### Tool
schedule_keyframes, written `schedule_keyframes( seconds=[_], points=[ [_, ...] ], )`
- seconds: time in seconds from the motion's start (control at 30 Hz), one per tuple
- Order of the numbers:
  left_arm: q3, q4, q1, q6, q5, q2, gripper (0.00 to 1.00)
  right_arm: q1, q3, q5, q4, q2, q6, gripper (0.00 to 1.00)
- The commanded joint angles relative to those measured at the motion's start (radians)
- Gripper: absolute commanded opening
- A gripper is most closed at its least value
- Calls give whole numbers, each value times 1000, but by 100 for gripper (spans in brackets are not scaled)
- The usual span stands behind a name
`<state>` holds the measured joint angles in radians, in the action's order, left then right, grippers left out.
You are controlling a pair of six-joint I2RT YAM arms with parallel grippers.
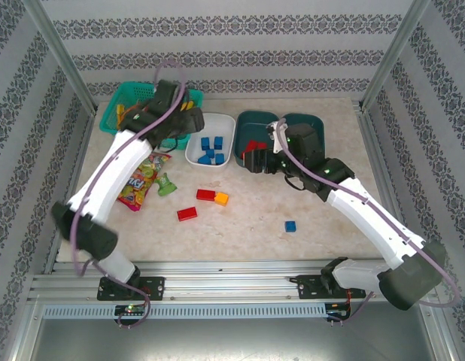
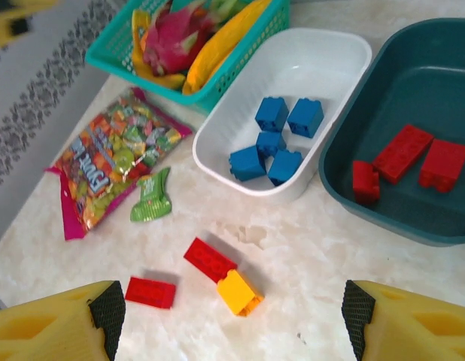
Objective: Sort the legos into containers by color
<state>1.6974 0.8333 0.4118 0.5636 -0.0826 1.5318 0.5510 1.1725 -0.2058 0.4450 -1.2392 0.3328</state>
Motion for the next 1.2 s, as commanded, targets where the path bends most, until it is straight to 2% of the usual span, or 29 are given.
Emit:
schedule_keyframes(
  seconds=[0.0, 0.17, 0.27, 0.4, 0.57, 0.7, 0.73, 0.9, 1.03, 1.17],
  points=[
    [-249, -87, -3, 121, 83, -127, 75, 44, 56, 36, 86, -46, -150, 78],
    [-570, -146, 1, 221, 142, -420, 75, 104, 75, 39, 101, -114, -205, 78],
    [-695, -132, 4, 263, 163, -563, 75, 156, 103, 40, 155, -204, -250, 79],
    [-795, -109, 6, 287, 183, -708, 76, 192, 145, 4, 226, -351, -291, 80],
    [-869, -83, 6, 307, 223, -858, 78, 225, 196, 56, 238, -514, -350, 80],
    [-880, -30, 6, 321, 226, -920, 78, 230, 311, 82, 299, -667, -366, 80],
    [-878, -21, 6, 322, 224, -928, 78, 232, 341, 89, 317, -704, -372, 82],
    [-869, -14, 6, 325, 219, -929, 78, 243, 427, 91, 345, -816, -398, 83],
    [-867, -16, 6, 325, 222, -924, 77, 252, 485, 140, 408, -894, -415, 77],
    [-870, -22, 6, 326, 224, -921, 77, 253, 476, 145, 399, -918, -422, 70]
  ],
)
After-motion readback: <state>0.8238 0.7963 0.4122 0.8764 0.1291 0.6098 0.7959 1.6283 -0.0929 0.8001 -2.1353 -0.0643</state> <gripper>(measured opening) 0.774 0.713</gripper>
